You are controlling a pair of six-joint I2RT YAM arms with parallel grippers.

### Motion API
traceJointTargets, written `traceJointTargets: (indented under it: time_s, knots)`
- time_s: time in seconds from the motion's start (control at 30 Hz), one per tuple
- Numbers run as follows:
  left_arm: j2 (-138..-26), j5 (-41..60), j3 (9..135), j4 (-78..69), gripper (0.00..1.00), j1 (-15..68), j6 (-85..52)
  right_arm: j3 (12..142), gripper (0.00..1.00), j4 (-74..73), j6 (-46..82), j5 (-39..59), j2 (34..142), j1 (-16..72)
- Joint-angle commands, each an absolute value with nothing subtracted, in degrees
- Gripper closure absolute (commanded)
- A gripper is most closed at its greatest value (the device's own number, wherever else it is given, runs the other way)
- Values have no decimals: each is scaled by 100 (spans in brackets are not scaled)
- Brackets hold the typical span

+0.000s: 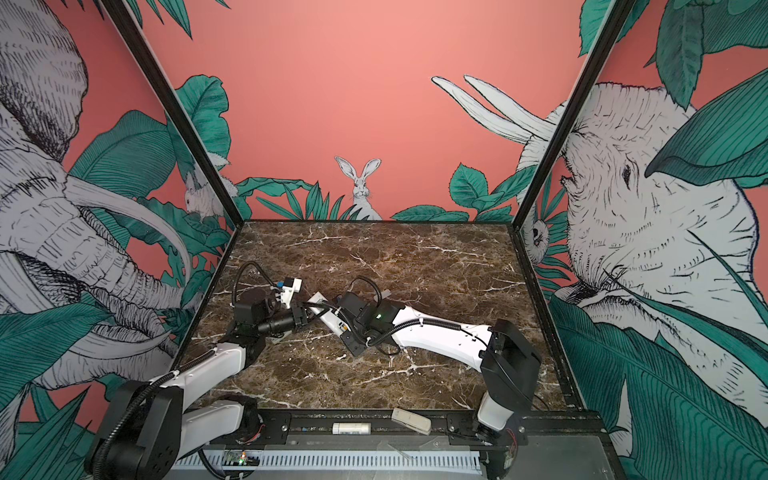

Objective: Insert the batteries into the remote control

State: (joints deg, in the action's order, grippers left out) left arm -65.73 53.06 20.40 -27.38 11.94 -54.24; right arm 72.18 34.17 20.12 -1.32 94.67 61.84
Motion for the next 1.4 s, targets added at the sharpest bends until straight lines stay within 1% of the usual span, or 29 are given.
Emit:
traceJointTargets:
  time_s: [0.0, 0.27, 0.57, 0.8, 1.13, 1.2, 1.37]
  knots:
    - [-6471, 6011, 2013, -3138, 100, 1219, -5827, 7241, 92, 3533, 1903, -372, 9710, 6048]
    - [-6516, 6048, 2045, -3129, 100, 1214, -5849, 7269, 92, 3479, 1718, -294, 9850, 5977]
    - [-6610, 6020, 2029, -3230, 100, 1213, -5895, 7351, 92, 3283, 1661, 63, 9947, 5980]
    - [-6581, 6066, 2043, -3313, 100, 1220, -5964, 7479, 92, 3386, 1606, 81, 10162, 5979]
    - [-6493, 6100, 2060, -3237, 100, 1218, -5968, 8224, 92, 3945, 1487, 44, 10766, 5966]
    - [-6476, 6101, 2077, -3179, 100, 1213, -5933, 8228, 92, 3947, 1519, 16, 10742, 5968]
    - [-6360, 5998, 2233, -2491, 100, 1213, -5462, 8007, 92, 4010, 1547, -192, 10357, 5950]
